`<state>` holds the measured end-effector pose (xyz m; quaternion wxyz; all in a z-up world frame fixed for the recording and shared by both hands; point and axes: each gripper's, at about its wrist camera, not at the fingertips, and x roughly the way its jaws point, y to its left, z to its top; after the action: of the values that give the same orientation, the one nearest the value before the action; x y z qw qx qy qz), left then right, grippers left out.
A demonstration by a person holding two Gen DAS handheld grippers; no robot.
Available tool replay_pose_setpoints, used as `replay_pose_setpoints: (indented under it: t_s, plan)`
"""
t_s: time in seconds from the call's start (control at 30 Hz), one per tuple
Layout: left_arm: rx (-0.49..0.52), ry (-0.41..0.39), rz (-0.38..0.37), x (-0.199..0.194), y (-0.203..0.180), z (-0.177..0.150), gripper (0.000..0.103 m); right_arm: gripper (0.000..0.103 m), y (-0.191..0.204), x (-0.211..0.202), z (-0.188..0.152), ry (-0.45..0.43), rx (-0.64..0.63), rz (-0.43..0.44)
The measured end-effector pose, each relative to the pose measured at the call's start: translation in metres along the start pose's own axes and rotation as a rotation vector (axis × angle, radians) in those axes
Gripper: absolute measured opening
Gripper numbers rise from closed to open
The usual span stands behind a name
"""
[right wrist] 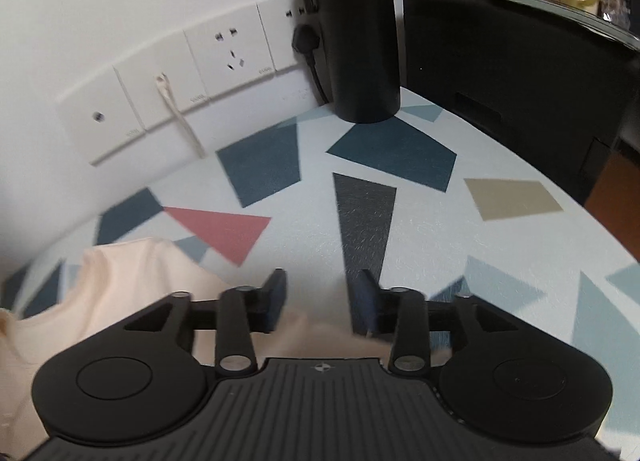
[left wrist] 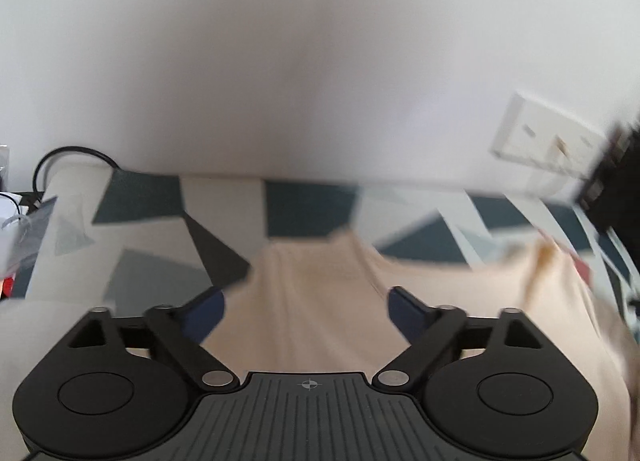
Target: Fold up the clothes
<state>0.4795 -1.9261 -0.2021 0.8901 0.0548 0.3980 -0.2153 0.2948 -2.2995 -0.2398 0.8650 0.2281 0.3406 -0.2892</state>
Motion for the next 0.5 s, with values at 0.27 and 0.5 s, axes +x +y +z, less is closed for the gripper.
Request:
replay_pose_setpoints:
  t_s: [0.27, 0.5]
  plan:
    - [-0.033, 0.158, -0.041, -0.030, -0.031, -0.058, 0.093, 0.057, -0.027, -0.065, 0.003, -0.050, 0.039, 0.042]
    - [-0.067, 0.229, 0.029, -0.052, -0.040, -0.090, 0.094, 0.058, -0.076, -0.096, -0.005, -0.055, 0.145, 0.036]
